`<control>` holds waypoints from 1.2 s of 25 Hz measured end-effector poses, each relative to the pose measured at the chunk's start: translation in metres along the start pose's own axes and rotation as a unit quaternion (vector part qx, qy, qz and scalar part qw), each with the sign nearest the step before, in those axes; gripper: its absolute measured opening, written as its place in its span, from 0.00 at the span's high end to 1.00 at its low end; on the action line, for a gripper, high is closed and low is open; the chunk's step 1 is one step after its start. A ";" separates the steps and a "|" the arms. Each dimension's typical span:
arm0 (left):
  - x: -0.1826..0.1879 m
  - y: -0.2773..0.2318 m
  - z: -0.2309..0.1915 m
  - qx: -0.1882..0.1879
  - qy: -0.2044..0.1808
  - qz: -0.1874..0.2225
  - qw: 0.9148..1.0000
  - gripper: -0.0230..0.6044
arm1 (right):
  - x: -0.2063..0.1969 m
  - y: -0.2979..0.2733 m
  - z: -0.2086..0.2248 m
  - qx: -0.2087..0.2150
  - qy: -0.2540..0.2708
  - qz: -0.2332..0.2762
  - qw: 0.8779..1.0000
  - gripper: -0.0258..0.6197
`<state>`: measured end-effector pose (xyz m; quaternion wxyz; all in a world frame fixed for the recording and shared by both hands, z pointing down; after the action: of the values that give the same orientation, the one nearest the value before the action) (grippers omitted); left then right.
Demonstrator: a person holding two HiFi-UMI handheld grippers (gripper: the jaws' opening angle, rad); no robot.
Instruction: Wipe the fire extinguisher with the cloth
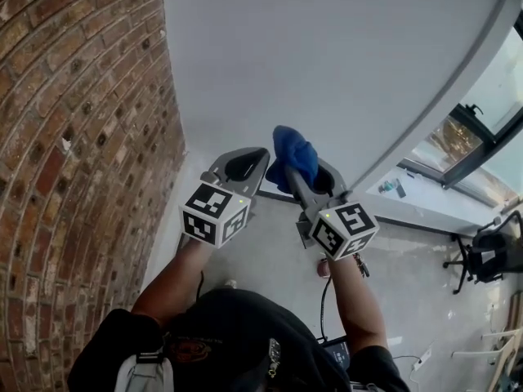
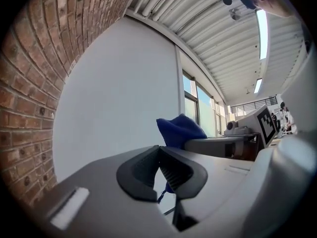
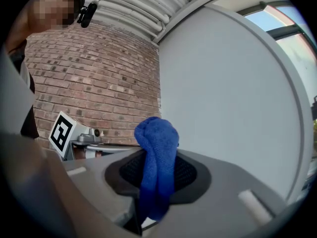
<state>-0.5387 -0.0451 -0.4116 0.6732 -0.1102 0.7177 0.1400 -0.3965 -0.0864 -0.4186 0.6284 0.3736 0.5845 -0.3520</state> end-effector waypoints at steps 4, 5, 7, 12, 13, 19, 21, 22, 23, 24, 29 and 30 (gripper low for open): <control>-0.001 -0.008 0.007 -0.017 0.001 -0.001 1.000 0.95 | 0.001 0.008 0.007 -0.017 -0.001 -0.001 1.000 0.79; -0.002 -0.009 0.008 -0.021 0.002 -0.002 1.000 0.95 | 0.000 0.009 0.008 -0.021 -0.002 -0.001 1.000 0.79; -0.005 -0.011 0.009 -0.029 0.005 -0.005 1.000 0.95 | -0.001 0.012 0.010 -0.030 -0.006 -0.001 1.000 0.79; -0.012 -0.024 0.020 -0.062 0.008 -0.014 0.998 0.95 | -0.006 0.026 0.017 -0.057 -0.008 -0.005 0.998 0.79; -0.015 -0.027 0.024 -0.073 0.009 -0.018 0.997 0.95 | -0.008 0.033 0.020 -0.069 -0.005 -0.010 0.998 0.79; -0.035 -0.055 0.072 -0.151 0.012 -0.047 0.987 0.95 | -0.020 0.091 0.037 -0.144 -0.022 -0.016 0.989 0.79; -0.040 -0.065 0.093 -0.176 0.012 -0.054 0.983 0.95 | -0.023 0.116 0.044 -0.171 -0.018 -0.024 0.985 0.79; -0.043 -0.070 0.105 -0.189 0.012 -0.059 0.980 0.95 | -0.024 0.130 0.048 -0.183 -0.017 -0.027 0.983 0.79; -0.046 -0.075 0.118 -0.202 0.012 -0.063 0.977 0.95 | -0.025 0.145 0.052 -0.196 -0.016 -0.030 0.980 0.79; -0.049 -0.080 0.131 -0.215 0.011 -0.068 0.974 0.95 | -0.026 0.160 0.056 -0.209 -0.016 -0.032 0.977 0.79; -0.063 -0.104 0.203 -0.274 0.008 -0.087 0.958 0.95 | -0.030 0.244 0.075 -0.273 -0.026 -0.040 0.961 0.79; -0.066 -0.108 0.219 -0.286 0.007 -0.091 0.954 0.95 | -0.031 0.261 0.078 -0.285 -0.028 -0.042 0.957 0.79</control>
<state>-0.2915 -0.0720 -0.3635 0.6180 -0.3644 0.6392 0.2769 -0.1326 -0.0316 -0.3698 0.7094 0.1445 0.6580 -0.2072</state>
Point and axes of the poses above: the fingertips, and each gripper's own axes: y backward along the fingers, z to its right, x out of its top, the point moved 7 cm from there along y, backward along the fingers, and after that the axes turned 3 degrees about z, right-handed, at the moved point
